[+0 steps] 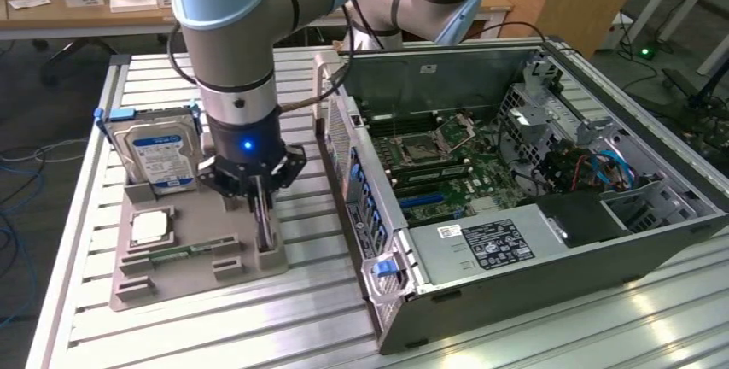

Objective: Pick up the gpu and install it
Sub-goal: 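Pick up the gpu and move the gpu toward the slot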

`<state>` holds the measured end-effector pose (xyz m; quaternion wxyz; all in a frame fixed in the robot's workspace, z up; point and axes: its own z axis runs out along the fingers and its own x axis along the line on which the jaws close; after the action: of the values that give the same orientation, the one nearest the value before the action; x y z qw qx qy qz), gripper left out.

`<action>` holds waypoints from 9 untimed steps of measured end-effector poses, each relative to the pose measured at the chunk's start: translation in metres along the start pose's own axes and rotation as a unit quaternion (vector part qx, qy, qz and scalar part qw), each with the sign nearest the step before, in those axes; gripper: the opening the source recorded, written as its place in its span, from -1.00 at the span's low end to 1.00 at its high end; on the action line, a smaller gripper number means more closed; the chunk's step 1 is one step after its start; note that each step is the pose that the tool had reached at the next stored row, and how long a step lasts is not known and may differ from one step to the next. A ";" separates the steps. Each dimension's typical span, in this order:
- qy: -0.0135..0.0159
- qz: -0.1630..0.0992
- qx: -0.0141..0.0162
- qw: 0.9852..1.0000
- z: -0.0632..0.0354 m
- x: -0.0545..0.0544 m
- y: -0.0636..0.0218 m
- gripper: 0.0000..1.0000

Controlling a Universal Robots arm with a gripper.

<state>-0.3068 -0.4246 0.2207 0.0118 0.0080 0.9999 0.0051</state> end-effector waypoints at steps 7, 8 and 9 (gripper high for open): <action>0.000 0.000 -0.002 1.000 -0.0291 -0.001 0.0003 -0.44; 0.000 0.000 -0.002 1.000 -0.0339 -0.001 0.0004 -0.44; 0.000 0.000 -0.002 1.000 -0.0384 -0.001 0.0004 -0.44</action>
<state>-0.3069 -0.4245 0.2591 0.0118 0.0081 0.9999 0.0076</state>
